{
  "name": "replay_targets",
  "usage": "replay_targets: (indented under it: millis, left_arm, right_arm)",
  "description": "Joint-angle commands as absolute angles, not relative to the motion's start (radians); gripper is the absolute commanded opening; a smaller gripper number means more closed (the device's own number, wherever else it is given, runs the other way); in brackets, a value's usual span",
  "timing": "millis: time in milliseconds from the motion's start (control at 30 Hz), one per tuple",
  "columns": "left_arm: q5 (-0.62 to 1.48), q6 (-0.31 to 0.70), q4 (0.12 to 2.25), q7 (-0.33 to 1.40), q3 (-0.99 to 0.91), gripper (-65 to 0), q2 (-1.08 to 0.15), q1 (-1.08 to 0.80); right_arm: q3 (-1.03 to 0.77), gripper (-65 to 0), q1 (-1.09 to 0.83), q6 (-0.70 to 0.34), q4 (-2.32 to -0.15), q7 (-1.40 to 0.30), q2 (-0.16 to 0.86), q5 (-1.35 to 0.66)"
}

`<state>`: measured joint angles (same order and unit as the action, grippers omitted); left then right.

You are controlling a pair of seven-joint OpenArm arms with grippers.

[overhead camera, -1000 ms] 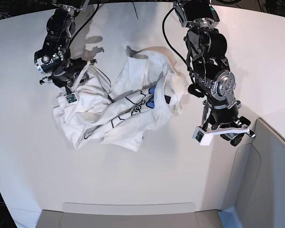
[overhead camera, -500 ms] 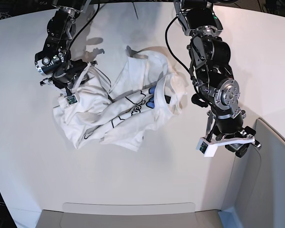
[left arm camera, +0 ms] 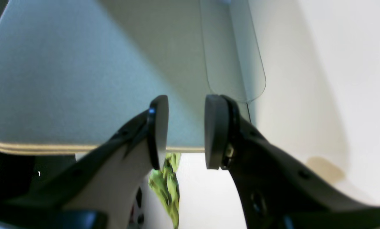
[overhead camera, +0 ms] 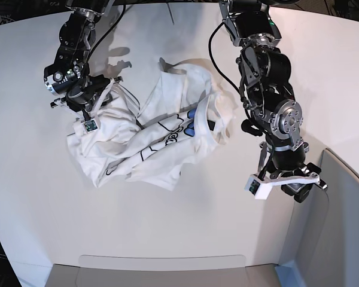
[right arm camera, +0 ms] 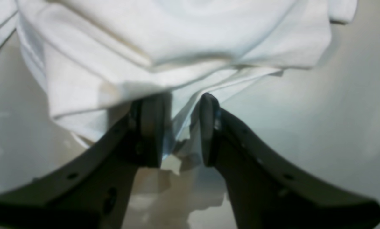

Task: Layout the t-shirt on the table in an organized manner, then fold the t-shirt properly
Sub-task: 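Release the shirt with the left gripper and raise it away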

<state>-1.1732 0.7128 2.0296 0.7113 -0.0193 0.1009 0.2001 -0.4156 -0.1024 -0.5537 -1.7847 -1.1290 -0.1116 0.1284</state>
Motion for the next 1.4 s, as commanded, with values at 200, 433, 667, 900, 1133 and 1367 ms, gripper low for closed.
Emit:
replay_targets:
  millis: [200, 433, 667, 900, 1133, 1367]
  left_arm:
    - [-1.181, 0.698, 2.048, 0.693, -0.021, -50.6, 0.101, 0.226]
    - [-1.181, 0.665, 2.046, 0.674, -0.012, -51.9, 0.101, 0.226]
    - [-1.181, 0.366, 2.046, 0.443, -0.019, -51.8, 0.101, 0.153]
    - [-1.181, 0.180, 2.045, 0.263, -0.019, -51.7, 0.101, 0.056]
    - [-1.181, 0.168, 2.045, 0.263, -0.019, -51.7, 0.101, 0.059]
    - [-1.181, 0.168, 2.045, 0.265, -0.021, -51.7, 0.101, 0.058]
  right_arm:
    - [-0.415, -45.3, -0.096, -0.558, -1.794, -1.139, -0.111, 0.133]
    - [-0.415, -45.3, -0.096, -0.558, -1.794, -1.139, -0.111, 0.133]
    - [-0.415, -45.3, -0.096, -0.558, -1.794, -1.139, -0.111, 0.133]
    - [-0.415, -45.3, -0.096, -0.558, -1.794, -1.138, -0.111, 0.133]
    - [-0.415, -45.3, -0.096, -0.558, -1.794, -1.138, -0.111, 0.133]
    - [-0.415, -45.3, -0.096, -0.558, -1.794, -1.138, -0.111, 0.133]
